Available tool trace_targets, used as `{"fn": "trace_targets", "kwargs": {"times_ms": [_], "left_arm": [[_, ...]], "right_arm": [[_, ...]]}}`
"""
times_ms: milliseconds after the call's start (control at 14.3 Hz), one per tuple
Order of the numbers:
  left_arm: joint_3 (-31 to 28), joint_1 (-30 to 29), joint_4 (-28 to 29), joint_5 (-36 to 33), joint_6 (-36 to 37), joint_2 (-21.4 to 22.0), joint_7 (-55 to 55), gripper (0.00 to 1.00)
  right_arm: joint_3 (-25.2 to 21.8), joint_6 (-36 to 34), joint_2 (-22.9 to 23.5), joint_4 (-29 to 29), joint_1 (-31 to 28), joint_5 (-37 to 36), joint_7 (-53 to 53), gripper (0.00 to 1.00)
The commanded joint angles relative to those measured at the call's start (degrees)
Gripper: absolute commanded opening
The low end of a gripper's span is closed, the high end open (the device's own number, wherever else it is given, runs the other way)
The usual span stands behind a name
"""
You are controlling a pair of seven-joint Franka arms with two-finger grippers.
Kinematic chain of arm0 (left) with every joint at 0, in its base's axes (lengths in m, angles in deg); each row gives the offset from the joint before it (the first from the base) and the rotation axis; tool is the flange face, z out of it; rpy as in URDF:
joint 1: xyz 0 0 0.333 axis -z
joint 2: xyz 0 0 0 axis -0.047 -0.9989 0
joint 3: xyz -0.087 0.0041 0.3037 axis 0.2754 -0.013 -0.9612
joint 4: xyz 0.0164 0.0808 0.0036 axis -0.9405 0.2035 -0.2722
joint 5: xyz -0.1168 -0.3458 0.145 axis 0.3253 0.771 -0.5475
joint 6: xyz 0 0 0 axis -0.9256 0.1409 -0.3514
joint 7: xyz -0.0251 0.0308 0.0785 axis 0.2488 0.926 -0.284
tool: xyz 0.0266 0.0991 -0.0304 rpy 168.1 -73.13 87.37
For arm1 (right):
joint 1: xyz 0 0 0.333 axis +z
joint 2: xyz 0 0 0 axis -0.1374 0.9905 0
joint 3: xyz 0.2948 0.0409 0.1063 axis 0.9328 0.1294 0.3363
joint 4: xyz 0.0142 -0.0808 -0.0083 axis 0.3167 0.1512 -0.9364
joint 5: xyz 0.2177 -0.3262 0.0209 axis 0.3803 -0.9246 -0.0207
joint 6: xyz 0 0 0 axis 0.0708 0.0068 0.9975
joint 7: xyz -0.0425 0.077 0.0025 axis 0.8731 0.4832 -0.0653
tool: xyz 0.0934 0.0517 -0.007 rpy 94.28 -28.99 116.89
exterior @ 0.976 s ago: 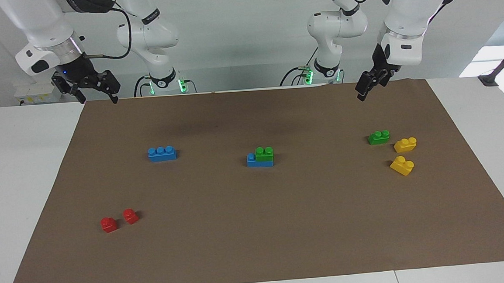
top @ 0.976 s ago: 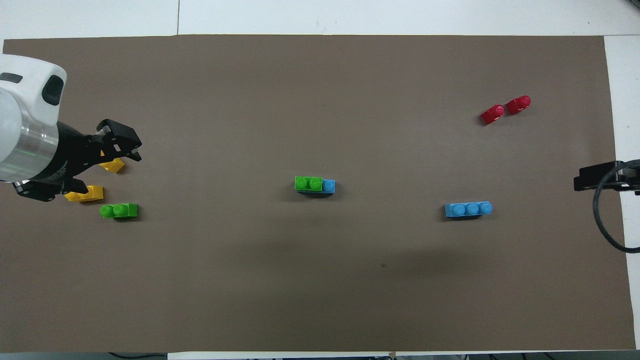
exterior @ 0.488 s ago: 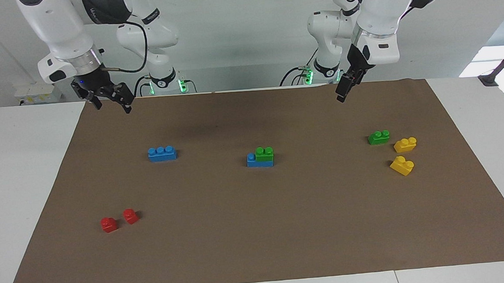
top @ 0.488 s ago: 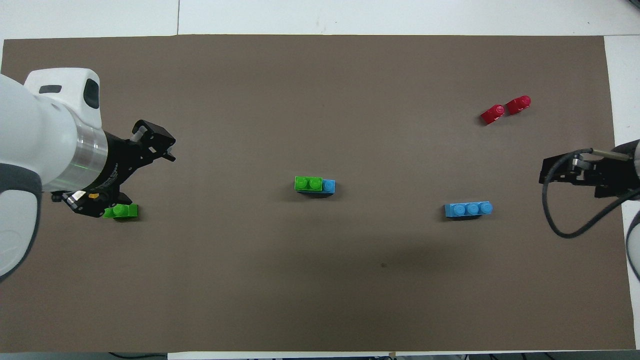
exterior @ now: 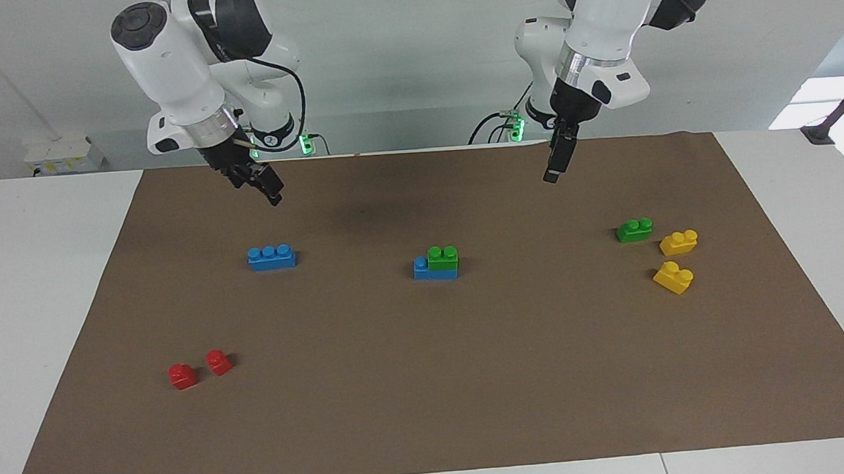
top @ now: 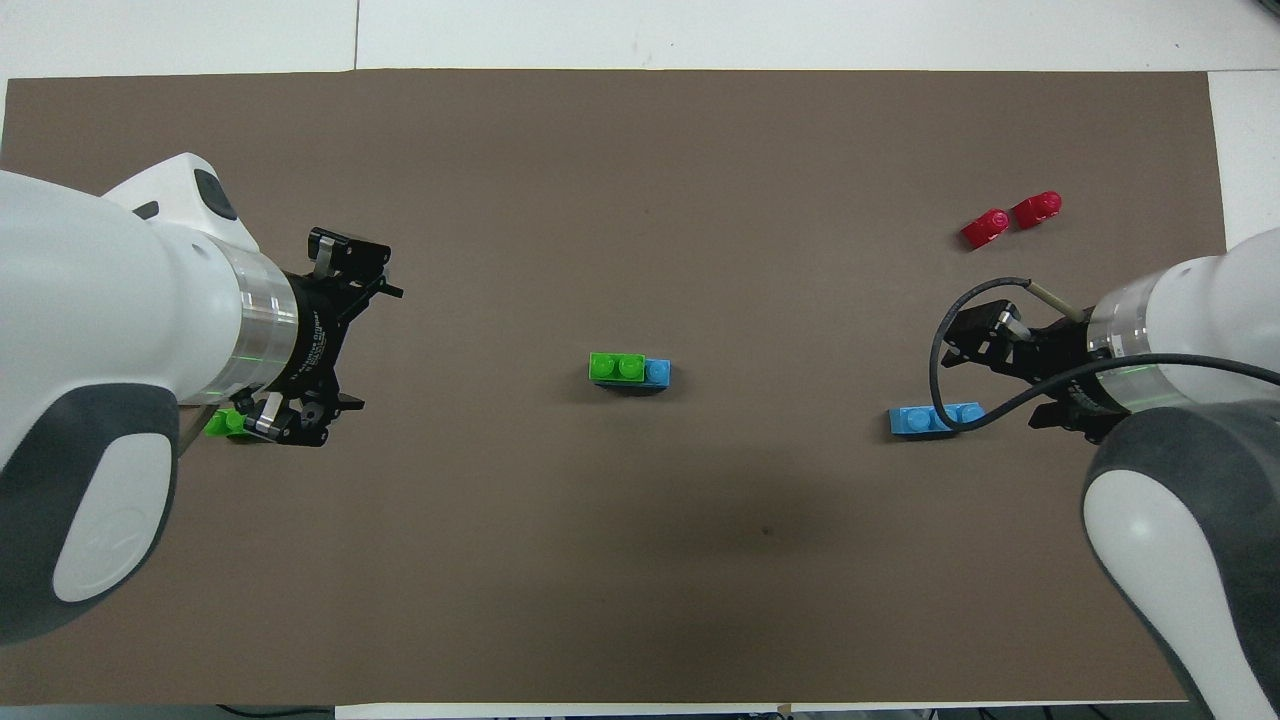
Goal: Remove green block with left arm and hold with right
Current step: 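Move the left gripper toward the green-blue brick while the right gripper approaches it, then lower the left gripper onto the green end while the right gripper lowers onto blue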
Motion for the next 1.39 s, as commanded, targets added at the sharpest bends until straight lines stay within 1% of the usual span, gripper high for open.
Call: {"fn": "trace_targets", "kwargs": {"times_ms": [0,139,279,348,557,627,767,906,1185,1324], "left_arm": [[-0.81,3.00,5.72,1.08,-4.86,3.50,-8.47,1.00],[-0.81,4.58,7.83,1.08,-7.15,4.38,-13.82,1.00],[-0.81,7.21,8.46,1.08,-9.08,3.86,-19.10,1.00],[-0.81,7.57,9.15,1.08,-10.83,3.59,-20.60,0.99],[-0.81,9.33,11.35,1.08,-15.40,3.24,-25.88,0.99],[-0.81,10.11,11.71,1.08,-16.38,2.46,-26.50,0.99],[-0.81,11.44,11.53,0.99,-16.91,0.17,-27.38,0.99],[-0.81,12.49,11.10,0.55,-17.96,-2.29,-28.70,0.99],[-0.81,14.25,10.57,-0.06,-21.13,-6.95,-32.47,0.99],[-0.81,14.78,9.00,-2.60,-21.66,-10.01,-36.24,0.99]], "right_arm": [[-0.10,2.47,-0.06,2.08,1.70,1.30,4.42,0.97],[-0.10,4.49,0.46,3.31,2.93,5.06,7.67,0.97],[-0.10,5.46,1.87,3.49,3.11,9.98,12.85,0.97],[-0.10,6.42,2.57,3.58,3.55,12.44,16.88,0.97],[-0.10,9.94,4.77,4.01,7.85,15.36,28.23,0.97],[-0.10,11.16,5.56,4.19,9.08,16.59,30.00,0.97],[-0.10,13.63,5.92,5.77,9.53,17.74,30.54,0.97],[-0.10,15.04,6.01,6.56,10.84,18.35,30.45,0.97],[-0.10,16.97,7.23,6.92,11.37,19.31,30.54,0.97],[-0.10,19.51,7.94,7.97,13.04,21.25,30.72,0.97]]}}
